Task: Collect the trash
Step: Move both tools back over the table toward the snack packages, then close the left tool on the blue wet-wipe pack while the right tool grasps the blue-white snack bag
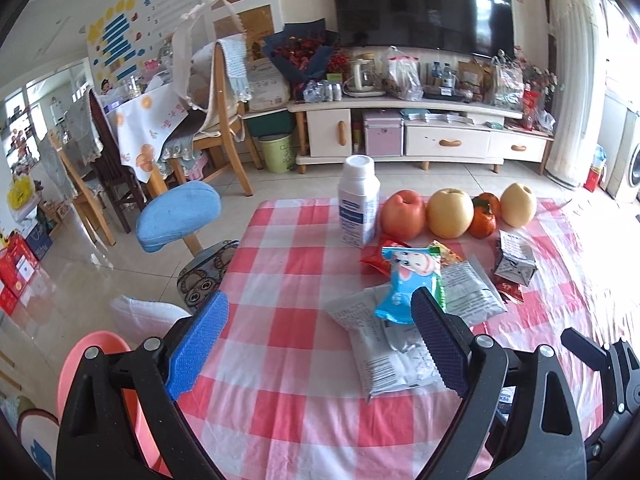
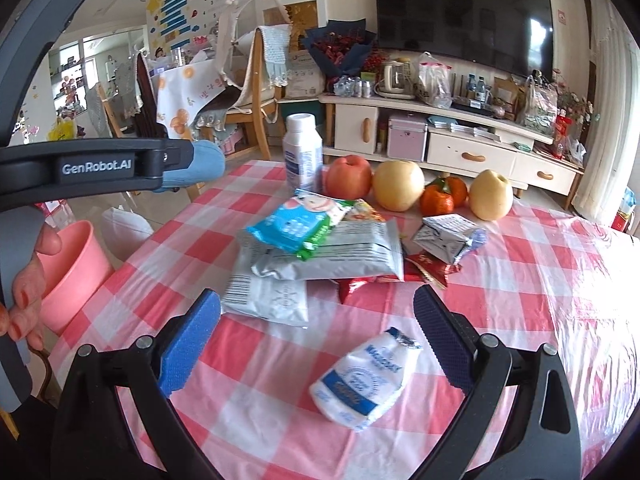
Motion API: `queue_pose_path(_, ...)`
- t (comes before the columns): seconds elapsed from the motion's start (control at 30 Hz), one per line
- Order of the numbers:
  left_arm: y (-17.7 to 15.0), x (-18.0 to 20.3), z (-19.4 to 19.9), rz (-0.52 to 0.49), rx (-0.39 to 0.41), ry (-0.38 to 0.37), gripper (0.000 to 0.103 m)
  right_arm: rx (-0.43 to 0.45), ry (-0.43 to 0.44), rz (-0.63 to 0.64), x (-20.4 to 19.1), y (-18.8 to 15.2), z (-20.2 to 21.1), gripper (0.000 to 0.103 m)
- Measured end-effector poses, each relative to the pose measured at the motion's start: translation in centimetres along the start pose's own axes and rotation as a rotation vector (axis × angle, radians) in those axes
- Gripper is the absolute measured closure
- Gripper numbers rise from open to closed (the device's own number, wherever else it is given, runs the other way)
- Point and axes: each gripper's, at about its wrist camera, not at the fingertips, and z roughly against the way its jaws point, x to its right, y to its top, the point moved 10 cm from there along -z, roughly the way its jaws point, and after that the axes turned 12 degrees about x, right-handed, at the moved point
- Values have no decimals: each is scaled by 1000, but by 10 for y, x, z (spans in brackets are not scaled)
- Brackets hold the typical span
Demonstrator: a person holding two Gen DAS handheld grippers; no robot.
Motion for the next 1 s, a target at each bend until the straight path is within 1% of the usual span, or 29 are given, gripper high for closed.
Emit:
queue_pose_path(0.13, -1, 12, -3, -15, -12, -14, 11, -13, -12, -13, 16, -5, -3, 5)
queue_pose_path(0.27, -6, 26, -9, -19, -43, -51, 11, -31, -19, -32, 32, -11, -4, 5)
queue_pose_path(0.47, -20, 49, -27, 16, -120, -124, 11, -66, -48, -91, 69, -18, -8, 5)
queue_pose_path(0.53, -23, 61, -35, -15, -140, -138, 11, -76, -53, -115, 81, -20, -11, 5)
queue_pose_path(0.7, -29, 82, -62, -132, -175, -142, 11, -96, -46, -208, 113, -23, -20, 5)
queue_pose_path(0.8, -33, 87, -82, -194, -189, -125, 11, -106, -39, -256, 128, -27, -30, 5)
queue_pose_path(0.93, -33, 85, -105, -238, -204, -107, 11, -123, -44, -269, 143, -29, -48, 5)
queue_pose_path(1.0, -34, 85, -116, -226, -220, -110, 11, -123, -24, -288, 147, -29, -57, 5)
